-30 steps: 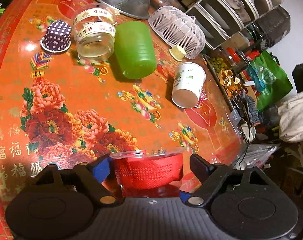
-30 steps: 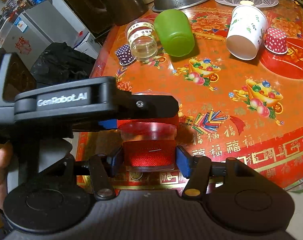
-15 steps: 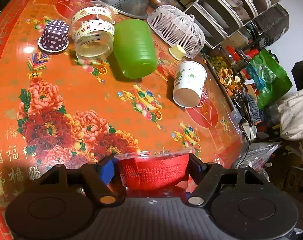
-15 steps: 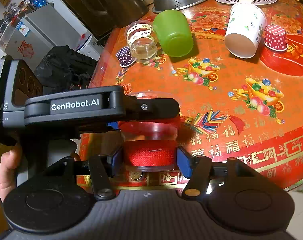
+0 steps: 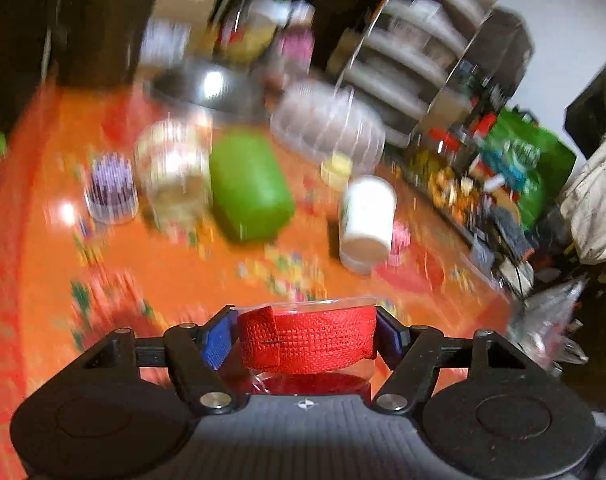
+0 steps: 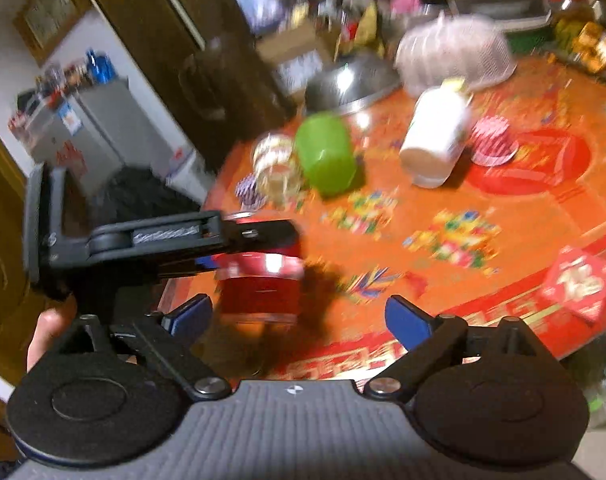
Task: Flip cup upright
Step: 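Rotate the held cup upright with the right gripper and lower it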
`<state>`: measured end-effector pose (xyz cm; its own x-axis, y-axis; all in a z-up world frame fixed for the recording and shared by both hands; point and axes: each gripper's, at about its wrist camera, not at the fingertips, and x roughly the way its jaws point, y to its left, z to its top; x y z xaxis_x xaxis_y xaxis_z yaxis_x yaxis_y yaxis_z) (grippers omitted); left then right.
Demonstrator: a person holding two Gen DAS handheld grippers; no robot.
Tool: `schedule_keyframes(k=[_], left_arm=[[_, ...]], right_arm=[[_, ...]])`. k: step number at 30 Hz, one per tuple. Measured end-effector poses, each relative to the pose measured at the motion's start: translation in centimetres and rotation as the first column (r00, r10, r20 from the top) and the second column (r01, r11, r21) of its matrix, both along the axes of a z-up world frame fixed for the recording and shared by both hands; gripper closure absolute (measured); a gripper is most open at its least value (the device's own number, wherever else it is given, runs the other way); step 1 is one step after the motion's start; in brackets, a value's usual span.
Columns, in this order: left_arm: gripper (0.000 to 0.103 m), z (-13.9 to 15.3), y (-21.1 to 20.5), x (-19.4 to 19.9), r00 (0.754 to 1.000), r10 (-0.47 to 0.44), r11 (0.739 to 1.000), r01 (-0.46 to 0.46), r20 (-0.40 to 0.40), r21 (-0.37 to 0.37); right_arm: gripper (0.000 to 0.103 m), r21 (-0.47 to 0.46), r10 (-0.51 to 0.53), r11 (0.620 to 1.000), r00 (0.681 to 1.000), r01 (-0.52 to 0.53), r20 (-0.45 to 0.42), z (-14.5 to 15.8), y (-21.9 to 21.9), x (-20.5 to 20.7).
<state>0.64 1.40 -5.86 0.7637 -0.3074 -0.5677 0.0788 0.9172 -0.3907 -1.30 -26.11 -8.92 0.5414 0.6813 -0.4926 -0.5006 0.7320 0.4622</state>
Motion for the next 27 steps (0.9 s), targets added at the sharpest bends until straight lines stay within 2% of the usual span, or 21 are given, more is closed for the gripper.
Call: schedule_keyframes(k=[2, 4, 6, 8, 9, 11, 13, 16, 18, 23, 25, 27], left_arm=[[0.029, 1.4, -0.4, -1.5, 0.993, 0.020, 0.998, -0.027, 0.115, 0.058], [0.029, 2.7, -0.9, -3.0, 0.976, 0.026, 0.992, -0.051, 0.215, 0.111], [0.029, 3.9, -1.4, -4.6, 0.951, 0.028, 0.986, -0.077, 0.309, 0.147], [0.029, 4.5, -1.8, -6.2, 0.913, 0.040, 0.977, -0.121, 0.405, 0.177], [0.029, 4.3, -2.2, -7.2, 0.890, 0.045, 0.969, -0.149, 0.454, 0.196], [0.029, 2.8, -3.1, -8.9, 0.837, 0.081, 0.935, -0.252, 0.541, 0.249], [0.029, 0.4, -3.8, -10.2, 0.809, 0.128, 0.898, -0.340, 0.574, 0.279], [0.029, -2.7, -5.2, -11.6, 0.767, 0.139, 0.859, -0.408, 0.626, 0.309], [0.029, -3.6, -5.9, -11.5, 0.761, 0.149, 0.846, -0.429, 0.631, 0.317], [0.029, -4.8, -7.1, -10.4, 0.774, 0.160, 0.848, -0.425, 0.613, 0.316], [0.029, -5.1, -7.3, -10.7, 0.760, 0.164, 0.840, -0.441, 0.629, 0.315], [0.029, -5.5, -7.3, -11.3, 0.764, 0.170, 0.840, -0.442, 0.622, 0.313]], right_arm=[[0.007, 0.028, -0.033, 0.999, 0.998, 0.032, 0.056, -0.1, -1.3, -0.8], [0.005, 0.045, -0.059, 0.997, 0.992, 0.055, 0.108, -0.1, -2.0, -1.4], [0.001, 0.062, -0.089, 0.995, 0.983, 0.079, 0.163, -0.2, -2.5, -2.0], [0.001, 0.078, -0.115, 0.992, 0.972, 0.101, 0.204, -0.5, -2.8, -2.4], [0.001, 0.084, -0.126, 0.990, 0.968, 0.110, 0.216, -0.7, -2.8, -2.5], [0.001, 0.112, -0.144, 0.986, 0.962, 0.121, 0.230, -1.6, -3.0, -2.6], [0.001, 0.147, -0.165, 0.980, 0.957, 0.132, 0.238, -2.5, -3.3, -2.9], [0.001, 0.178, -0.179, 0.975, 0.949, 0.134, 0.261, -4.0, -3.5, -3.6], [0.001, 0.180, -0.172, 0.975, 0.950, 0.127, 0.261, -4.7, -3.5, -3.8], [0.001, 0.206, -0.176, 0.970, 0.952, 0.125, 0.251, -5.5, -4.2, -4.8], [0.001, 0.209, -0.190, 0.968, 0.948, 0.137, 0.256, -5.7, -4.5, -5.2], [0.001, 0.215, -0.194, 0.967, 0.948, 0.140, 0.254, -5.8, -4.8, -5.4]])
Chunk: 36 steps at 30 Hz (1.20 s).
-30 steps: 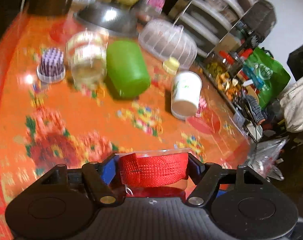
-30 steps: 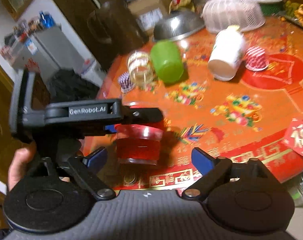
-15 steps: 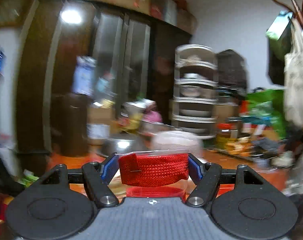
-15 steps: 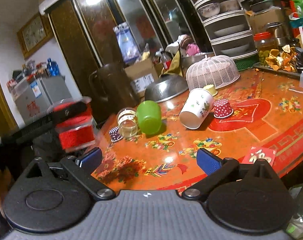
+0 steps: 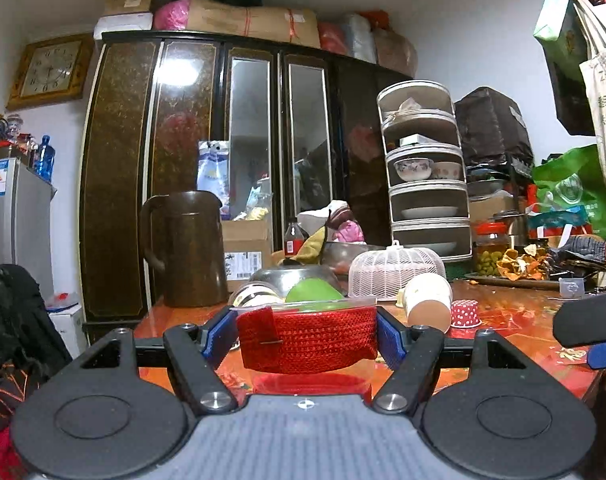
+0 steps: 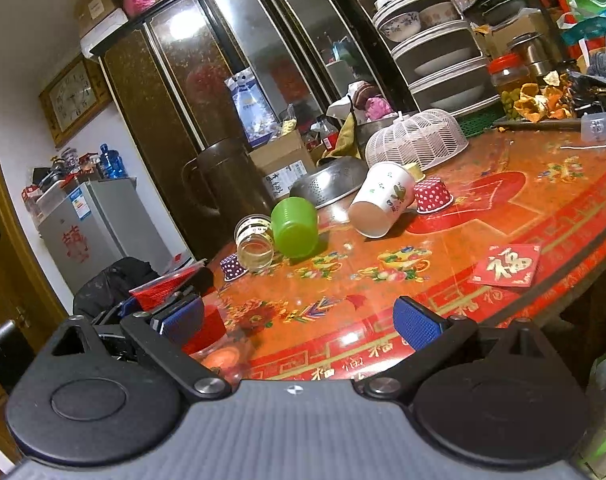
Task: Flip cup upright
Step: 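Rotate the held cup upright with the right gripper and lower it, then set the cup upright on the table and open the right gripper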
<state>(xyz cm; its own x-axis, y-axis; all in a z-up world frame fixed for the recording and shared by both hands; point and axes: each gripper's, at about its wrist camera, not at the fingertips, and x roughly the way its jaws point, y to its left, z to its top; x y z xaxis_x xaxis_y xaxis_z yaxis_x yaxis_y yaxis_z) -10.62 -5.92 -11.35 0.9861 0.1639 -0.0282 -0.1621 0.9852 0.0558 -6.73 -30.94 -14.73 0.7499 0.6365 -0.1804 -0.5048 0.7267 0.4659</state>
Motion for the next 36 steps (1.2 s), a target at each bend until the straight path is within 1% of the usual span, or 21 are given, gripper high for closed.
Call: schedule_keyframes(k=[5, 7, 11, 13, 14, 15, 16, 17, 20, 21, 22, 24, 25, 27, 28, 30, 31, 32, 34, 35, 36], left_arm=[[0.027, -0.3, 0.6, -0.1, 0.997, -0.056, 0.997, 0.053, -0.055, -0.055], [0.027, -0.6, 0.7, -0.2, 0.994, -0.084, 0.995, 0.080, -0.067, -0.058], [0.027, -1.1, 0.8, -0.2, 0.990, -0.105, 0.994, 0.101, -0.098, -0.046], [0.027, -1.1, 1.0, -0.3, 0.988, -0.119, 0.992, 0.114, -0.098, -0.055], [0.026, -1.1, 1.1, -0.4, 0.986, -0.128, 0.991, 0.123, -0.103, -0.053], [0.018, -1.0, 1.2, -0.5, 0.983, -0.143, 0.989, 0.138, -0.111, -0.049], [0.012, -1.0, 1.3, -0.7, 0.978, -0.167, 0.986, 0.163, -0.124, -0.044], [0.003, -1.1, 1.4, -0.9, 0.970, -0.198, 0.980, 0.194, -0.143, -0.037], [0.003, -2.0, 2.0, -2.4, 0.942, -0.253, 0.967, 0.253, -0.220, -0.027], [0.003, -2.3, 2.3, -3.2, 0.927, -0.271, 0.962, 0.271, -0.259, -0.035], [0.003, -2.3, 2.8, -3.7, 0.914, -0.283, 0.959, 0.278, -0.291, -0.059], [0.003, -1.3, 4.2, -5.2, 0.882, -0.313, 0.949, 0.279, -0.352, -0.145], [0.003, -0.3, 4.9, -5.5, 0.869, -0.311, 0.948, 0.258, -0.384, -0.184], [0.003, 2.2, 6.3, -5.6, 0.855, -0.287, 0.951, 0.200, -0.432, -0.235], [0.003, 3.7, 7.0, -5.7, 0.854, -0.271, 0.952, 0.171, -0.443, -0.253], [0.003, 6.4, 8.0, -5.7, 0.851, -0.258, 0.951, 0.140, -0.457, -0.275], [0.003, 7.5, 8.3, -5.6, 0.846, -0.256, 0.950, 0.131, -0.467, -0.284], [0.003, 8.4, 8.3, -5.3, 0.832, -0.253, 0.952, 0.122, -0.494, -0.281], [0.003, 9.6, 7.9, -4.9, 0.820, -0.242, 0.958, 0.119, -0.518, -0.260], [0.003, 9.9, 7.6, -4.8, 0.819, -0.240, 0.961, 0.125, -0.521, -0.246], [0.003, 10.2, 7.3, -4.8, 0.824, -0.244, 0.961, 0.134, -0.512, -0.242]], right_arm=[[0.001, -0.013, -0.007, 1.000, 1.000, 0.007, 0.000, -0.1, 0.3, 0.0], [0.001, -0.022, -0.005, 1.000, 1.000, 0.005, 0.008, -0.1, 0.7, -0.1], [0.001, -0.033, 0.007, 0.999, 1.000, -0.006, 0.022, 0.1, 1.2, -0.3], [0.001, -0.038, 0.010, 0.999, 1.000, -0.009, 0.024, 0.1, 1.4, -0.3], [0.001, -0.039, 0.011, 0.999, 1.000, -0.010, 0.026, 0.2, 1.4, -0.4], [0.001, -0.039, 0.012, 0.999, 1.000, -0.010, 0.028, 0.2, 1.4, -0.4], [0.001, -0.041, 0.012, 0.999, 0.999, -0.011, 0.032, 0.3, 1.5, -0.5], [0.001, -0.046, 0.010, 0.999, 0.999, -0.009, 0.037, 0.3, 1.5, -0.6], [0.001, -0.076, 0.000, 0.997, 0.999, 0.004, 0.046, 0.7, 1.8, -0.9], [0.001, -0.089, -0.004, 0.996, 0.999, 0.009, 0.053, 0.9, 1.9, -1.1], [0.001, -0.109, -0.011, 0.994, 0.998, 0.018, 0.064, 1.1, 2.1, -1.4], [0.001, -0.168, -0.015, 0.985, 0.996, 0.029, 0.086, 1.8, 2.9, -2.3], [0.001, -0.209, -0.011, 0.977, 0.995, 0.031, 0.096, 2.4, 3.5, -2.9], [0.001, -0.290, 0.020, 0.957, 0.994, 0.013, 0.108, 3.7, 4.8, -3.9], [0.001, -0.314, 0.030, 0.949, 0.993, 0.007, 0.112, 4.2, 5.2, -4.4], [0.001, -0.356, 0.068, 0.934, 0.992, -0.025, 0.109, 5.5, 6.1, -5.2], [0.001, -0.367, 0.091, 0.929, 0.992, -0.053, 0.088, 6.3, 6.4, -5.3], [0.001, -0.364, 0.118, 0.927, 0.991, -0.090, 0.057, 7.1, 6.6, -5.2], [0.001, -0.344, 0.190, 0.922, 0.982, -0.178, 0.001, 8.6, 6.5, -4.7], [0.001, -0.343, 0.211, 0.916, 0.977, -0.207, -0.026, 9.3, 6.6, -4.3], [0.001, -0.344, 0.211, 0.915, 0.977, -0.210, -0.034, 9.8, 6.5, -3.9]])
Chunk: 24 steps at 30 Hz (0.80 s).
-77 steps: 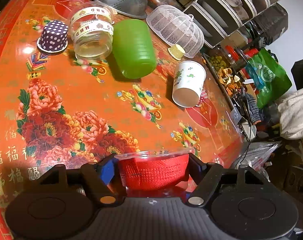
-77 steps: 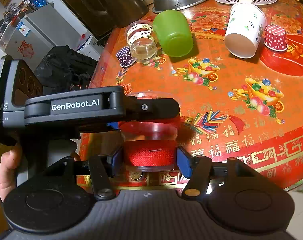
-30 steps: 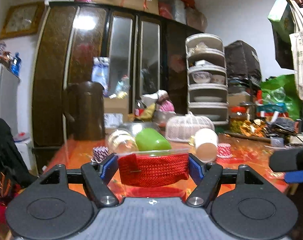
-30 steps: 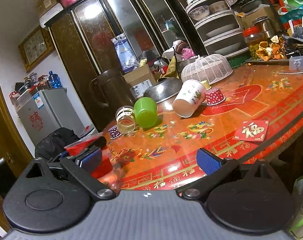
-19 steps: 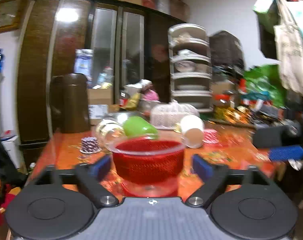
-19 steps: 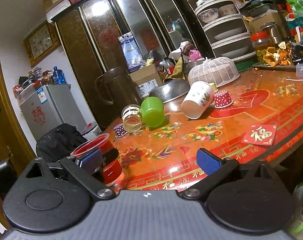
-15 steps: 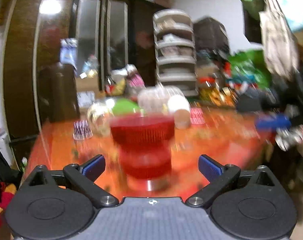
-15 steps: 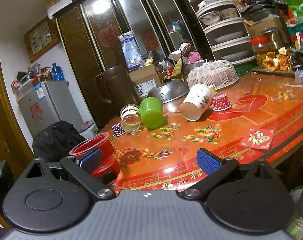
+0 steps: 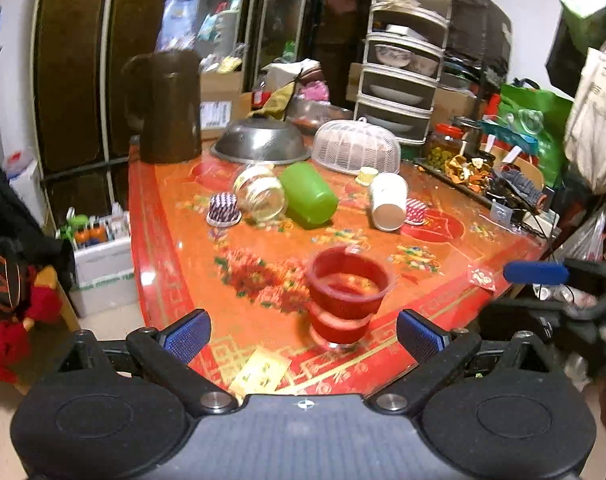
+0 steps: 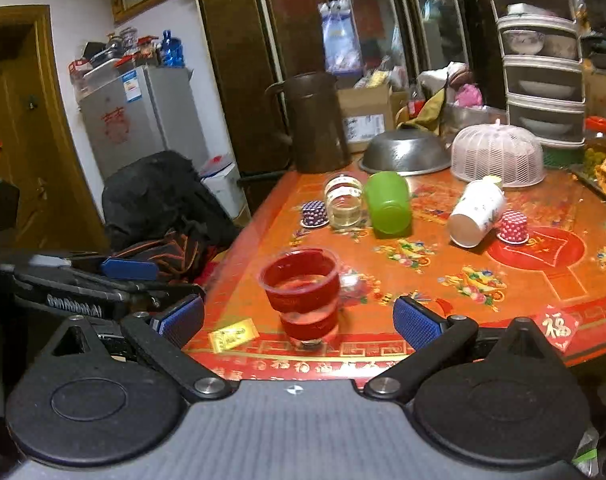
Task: Flip cup upright
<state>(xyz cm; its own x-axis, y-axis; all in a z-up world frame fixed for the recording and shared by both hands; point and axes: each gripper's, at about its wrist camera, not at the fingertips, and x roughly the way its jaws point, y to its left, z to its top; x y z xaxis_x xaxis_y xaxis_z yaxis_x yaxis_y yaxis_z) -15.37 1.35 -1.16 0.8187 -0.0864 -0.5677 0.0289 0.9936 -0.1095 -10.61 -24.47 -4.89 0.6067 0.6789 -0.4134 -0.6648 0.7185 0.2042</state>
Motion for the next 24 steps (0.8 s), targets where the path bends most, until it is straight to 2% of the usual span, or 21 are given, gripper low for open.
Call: schedule_keyframes(k=[5, 10, 24], left_arm=[[0.003, 0.7, -0.4, 0.2, 1.000, -0.022, 0.997, 0.022, 0.000, -0.070], [0.003, 1.5, -1.4, 0.1, 0.999, -0.031, 0.999, 0.030, -0.010, -0.026], [0.003, 1.8, -0.7, 0.6, 0.999, -0.019, 1.000, 0.018, -0.032, -0.024]], right_arm=[[0.001, -0.025, -0.044, 0.999, 0.998, 0.043, -0.043, 0.3, -0.6, 1.8], [0.001, 0.005, -0.057, 0.998, 0.994, 0.058, -0.090, -0.9, -1.5, 2.4], [0.001, 0.005, -0.034, 0.999, 0.995, 0.034, -0.090, -0.8, -1.0, 2.5]])
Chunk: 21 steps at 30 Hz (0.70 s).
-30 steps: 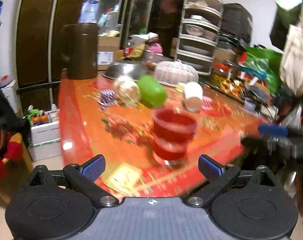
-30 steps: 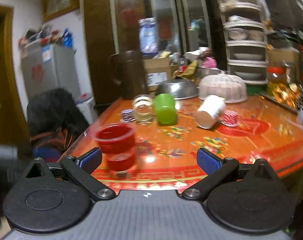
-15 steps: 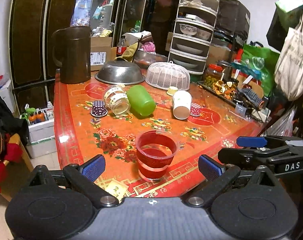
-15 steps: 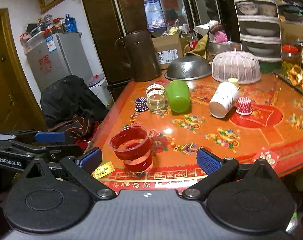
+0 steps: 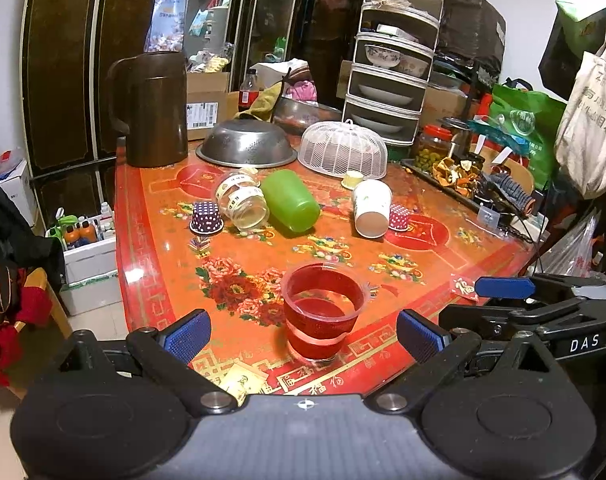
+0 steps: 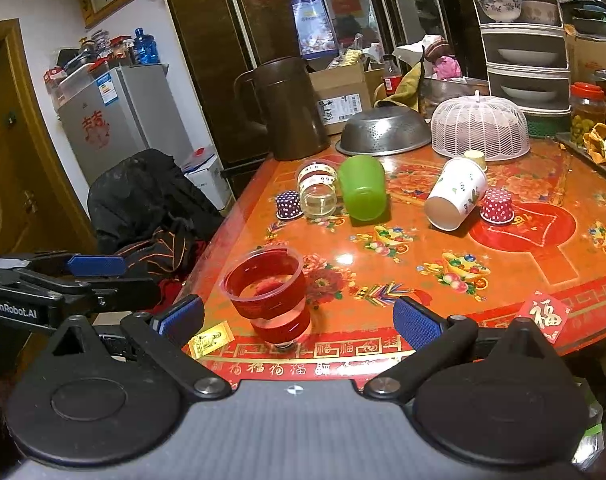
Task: Flip cup upright
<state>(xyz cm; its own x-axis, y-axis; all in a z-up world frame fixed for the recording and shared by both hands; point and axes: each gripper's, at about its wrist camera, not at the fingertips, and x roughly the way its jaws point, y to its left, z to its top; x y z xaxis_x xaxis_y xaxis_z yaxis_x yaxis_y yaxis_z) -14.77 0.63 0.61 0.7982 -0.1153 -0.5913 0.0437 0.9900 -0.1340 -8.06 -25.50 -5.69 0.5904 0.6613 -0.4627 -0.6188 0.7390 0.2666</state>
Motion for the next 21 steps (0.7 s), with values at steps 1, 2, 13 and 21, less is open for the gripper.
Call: schedule_keyframes(k=[1, 2, 13, 21], left_arm=[[0.003, -0.02, 0.01, 0.04, 1.000, -0.001, 1.000, 0.001, -0.001, -0.001], [0.003, -0.06, 0.05, 0.07, 1.000, 0.000, 1.000, 0.000, -0.002, -0.003], [0.003, -0.37, 0.20, 0.33, 1.000, 0.002, 1.000, -0.002, -0.016, -0.006], [0.003, -0.60, 0.24, 0.45, 1.000, 0.002, 1.000, -0.002, -0.024, -0.007]], right_arm=[[0.001, -0.001, -0.002, 1.000, 1.000, 0.002, 0.000, -0.02, 0.01, 0.03], [0.001, 0.000, -0.003, 1.000, 1.000, 0.003, -0.001, -0.05, 0.00, 0.11], [0.001, -0.002, 0.010, 1.000, 1.000, -0.010, 0.006, 0.03, 0.01, -0.14], [0.001, -0.001, 0.016, 1.000, 1.000, -0.016, 0.007, 0.09, 0.07, -0.14]])
